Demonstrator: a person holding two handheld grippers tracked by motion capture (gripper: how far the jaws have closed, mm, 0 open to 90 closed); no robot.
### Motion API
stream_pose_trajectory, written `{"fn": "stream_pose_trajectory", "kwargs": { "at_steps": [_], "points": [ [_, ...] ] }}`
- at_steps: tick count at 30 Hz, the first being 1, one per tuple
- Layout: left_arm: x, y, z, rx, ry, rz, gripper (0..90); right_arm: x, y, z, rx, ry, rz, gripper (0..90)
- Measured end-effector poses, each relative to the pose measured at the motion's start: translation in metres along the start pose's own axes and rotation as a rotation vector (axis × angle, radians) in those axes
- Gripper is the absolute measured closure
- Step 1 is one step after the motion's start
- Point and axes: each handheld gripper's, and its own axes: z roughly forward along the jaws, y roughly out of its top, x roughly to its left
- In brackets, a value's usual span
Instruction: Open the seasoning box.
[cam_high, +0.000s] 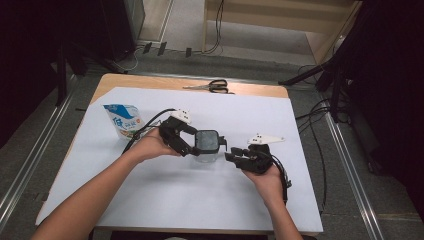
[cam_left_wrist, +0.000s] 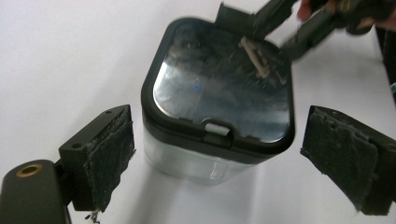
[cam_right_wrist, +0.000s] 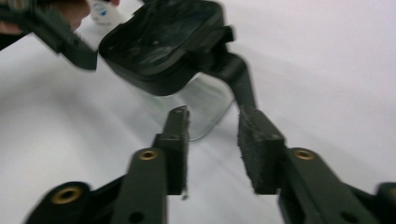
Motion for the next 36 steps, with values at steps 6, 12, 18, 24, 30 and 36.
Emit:
{"fn": "stream_pose_trajectory", "kwargs": {
  "at_steps": [6, 12, 18, 24, 30, 36],
  "points": [
    [-0.001, 0.001, 0.005, -0.011, -0.005, 0.002, 10.2, -0.011, 0.007, 0.001, -0.021, -0.041, 0.027, 90.0],
    [0.0, -0.001, 0.009, -0.003, -0.005, 0.002, 11.9, -0.018, 0.018, 0.014, -0.013, -0.036, 0.043, 90.0],
    [-0.001, -0.001, 0.013, 0.002, 0.01, 0.019, 13.4, -0.019, 0.022, 0.021, 0.004, -0.03, 0.037, 90.0],
    [-0.003, 0.0, 0.012, 0.008, 0.031, 0.045, 14.1, -0.019, 0.021, 0.022, 0.011, -0.032, 0.045, 90.0],
    [-0.003, 0.001, 0.01, -0.001, 0.025, 0.049, 14.3, -0.019, 0.021, 0.022, 0.01, -0.034, 0.047, 90.0],
    [-0.003, 0.001, 0.008, -0.011, 0.021, 0.049, 14.9, -0.019, 0.021, 0.023, 0.012, -0.033, 0.049, 90.0]
  ]
}}
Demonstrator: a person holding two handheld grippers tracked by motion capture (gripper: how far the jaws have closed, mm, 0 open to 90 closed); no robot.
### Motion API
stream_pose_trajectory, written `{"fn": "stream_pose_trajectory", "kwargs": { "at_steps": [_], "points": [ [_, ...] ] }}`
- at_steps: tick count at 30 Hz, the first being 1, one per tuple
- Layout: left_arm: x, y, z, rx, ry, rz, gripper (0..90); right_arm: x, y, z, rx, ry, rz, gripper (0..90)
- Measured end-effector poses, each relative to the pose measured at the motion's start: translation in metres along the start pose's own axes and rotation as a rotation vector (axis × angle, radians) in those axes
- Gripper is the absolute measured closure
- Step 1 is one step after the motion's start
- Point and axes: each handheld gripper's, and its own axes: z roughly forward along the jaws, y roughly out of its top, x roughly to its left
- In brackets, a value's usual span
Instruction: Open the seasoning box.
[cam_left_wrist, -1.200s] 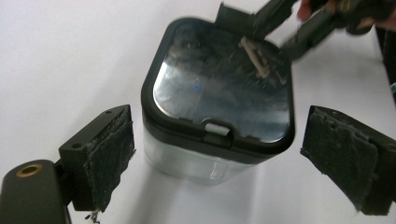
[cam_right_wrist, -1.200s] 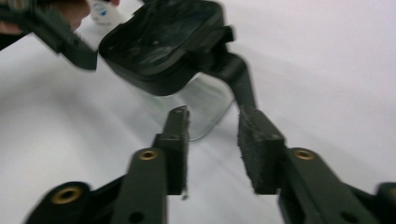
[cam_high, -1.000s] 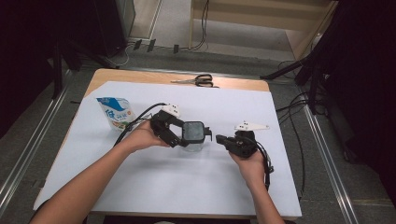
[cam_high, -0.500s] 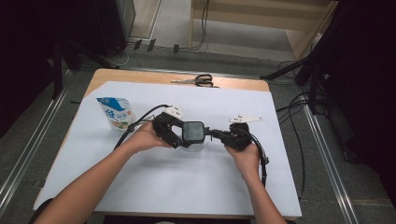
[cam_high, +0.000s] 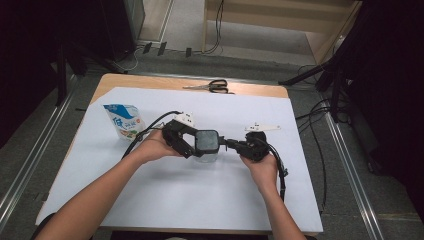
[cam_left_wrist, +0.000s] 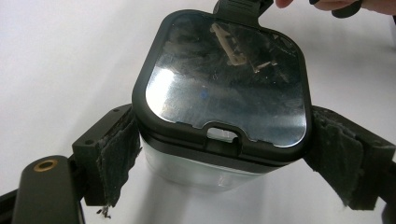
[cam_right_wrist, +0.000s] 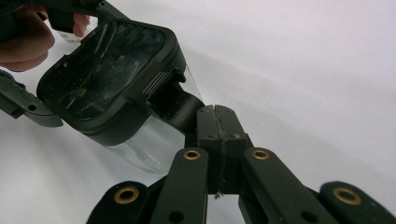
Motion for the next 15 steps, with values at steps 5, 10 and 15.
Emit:
{"fn": "stream_pose_trajectory", "kwargs": {
  "at_steps": [5, 10, 15],
  "points": [
    [-0.0009, 0.001, -0.0023, -0.011, 0.006, 0.002, 15.5, 0.0001, 0.0001, 0.0, 0.001, 0.0, 0.0, 90.0],
    [-0.0016, 0.0019, -0.0058, -0.016, 0.006, 0.002, 15.7, 0.0009, 0.0002, -0.0001, 0.003, 0.0, -0.002, 90.0],
    [-0.0016, 0.0027, -0.0089, -0.014, -0.002, 0.003, 16.0, 0.0015, 0.0003, 0.0002, 0.003, 0.002, -0.002, 90.0]
  ]
}}
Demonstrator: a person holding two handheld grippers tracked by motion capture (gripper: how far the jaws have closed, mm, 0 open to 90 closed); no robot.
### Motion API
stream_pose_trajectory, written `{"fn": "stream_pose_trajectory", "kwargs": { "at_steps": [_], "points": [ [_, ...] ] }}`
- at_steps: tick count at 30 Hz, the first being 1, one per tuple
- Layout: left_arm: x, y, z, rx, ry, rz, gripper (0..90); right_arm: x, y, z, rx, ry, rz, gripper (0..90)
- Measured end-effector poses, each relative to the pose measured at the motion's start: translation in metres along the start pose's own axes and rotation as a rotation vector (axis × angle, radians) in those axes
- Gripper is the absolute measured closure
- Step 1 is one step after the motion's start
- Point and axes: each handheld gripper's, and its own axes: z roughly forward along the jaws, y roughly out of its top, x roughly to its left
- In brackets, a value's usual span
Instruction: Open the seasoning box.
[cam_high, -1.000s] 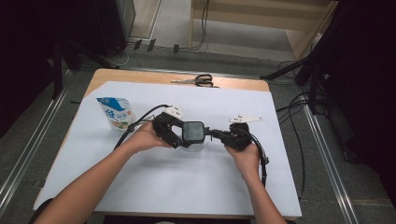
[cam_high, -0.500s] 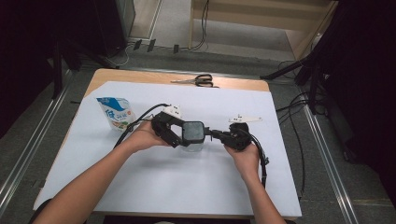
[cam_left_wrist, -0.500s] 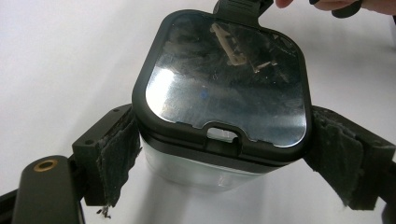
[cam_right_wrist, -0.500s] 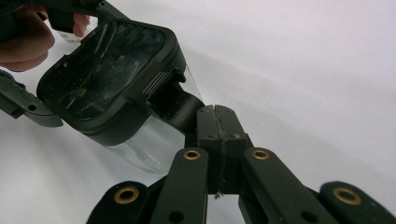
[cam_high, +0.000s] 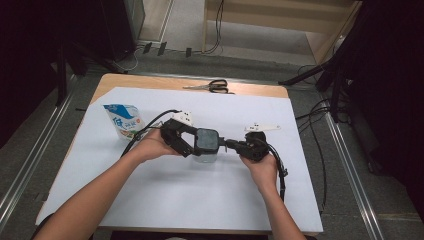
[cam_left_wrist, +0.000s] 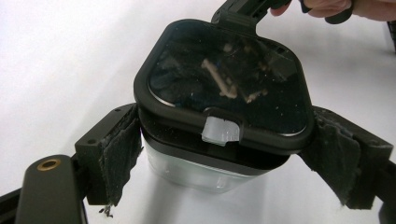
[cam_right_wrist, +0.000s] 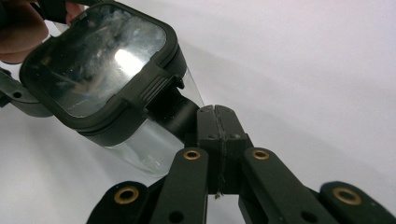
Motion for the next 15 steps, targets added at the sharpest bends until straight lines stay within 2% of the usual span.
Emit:
{"fn": "stream_pose_trajectory", "kwargs": {
  "at_steps": [6, 15],
  "points": [
    [-0.0013, 0.0065, -0.0041, 0.025, 0.008, 0.024, 16.3, 0.0, 0.0001, 0.0, 0.001, 0.001, 0.0, 90.0],
    [-0.0011, 0.008, -0.0084, 0.016, -0.002, 0.019, 16.9, -0.0011, -0.0001, -0.0052, 0.012, 0.008, 0.005, 90.0]
  ]
}}
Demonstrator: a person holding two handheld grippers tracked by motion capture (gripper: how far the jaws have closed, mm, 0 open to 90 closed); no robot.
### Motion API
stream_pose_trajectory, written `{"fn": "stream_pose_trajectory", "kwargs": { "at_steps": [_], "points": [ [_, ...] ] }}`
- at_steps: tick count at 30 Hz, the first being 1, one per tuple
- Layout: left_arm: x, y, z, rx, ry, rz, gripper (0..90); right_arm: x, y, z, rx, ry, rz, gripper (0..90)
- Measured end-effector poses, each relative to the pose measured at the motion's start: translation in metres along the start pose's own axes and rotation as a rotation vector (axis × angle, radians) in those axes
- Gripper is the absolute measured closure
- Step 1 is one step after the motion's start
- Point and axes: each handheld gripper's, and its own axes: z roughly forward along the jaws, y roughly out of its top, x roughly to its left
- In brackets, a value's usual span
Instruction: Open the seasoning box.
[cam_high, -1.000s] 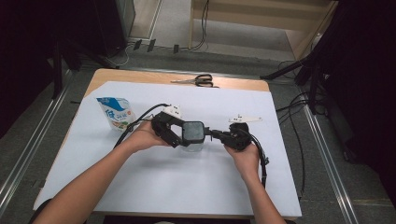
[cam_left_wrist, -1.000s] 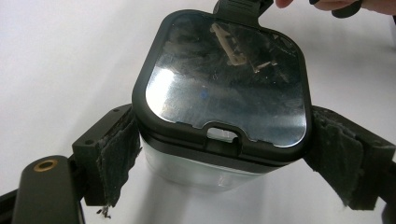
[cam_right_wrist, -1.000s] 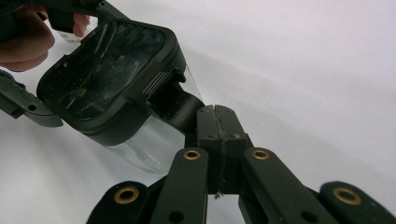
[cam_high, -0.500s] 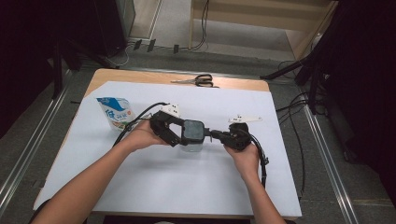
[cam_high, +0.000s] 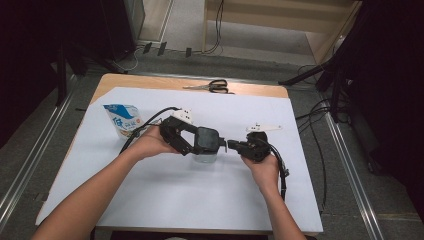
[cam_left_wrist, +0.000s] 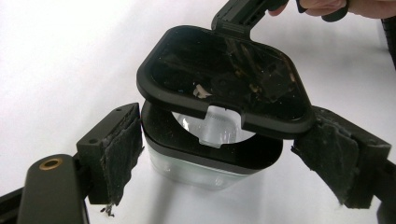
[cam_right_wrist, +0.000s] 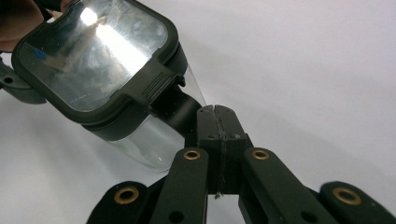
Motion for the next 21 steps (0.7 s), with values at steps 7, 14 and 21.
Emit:
{"fn": "stream_pose_trajectory", "kwargs": {
  "at_steps": [7, 14, 21],
  "points": [
    [-0.002, 0.002, -0.01, -0.025, -0.036, 0.006, 27.5, 0.004, -0.003, -0.001, 0.017, 0.011, -0.01, 90.0],
    [-0.003, 0.004, -0.012, -0.025, -0.073, 0.026, 42.1, 0.004, -0.005, -0.001, 0.027, 0.013, -0.009, 90.0],
    [-0.001, 0.001, -0.014, -0.002, -0.122, 0.026, 58.7, 0.004, -0.006, -0.002, 0.037, 0.013, -0.005, 90.0]
  ]
}}
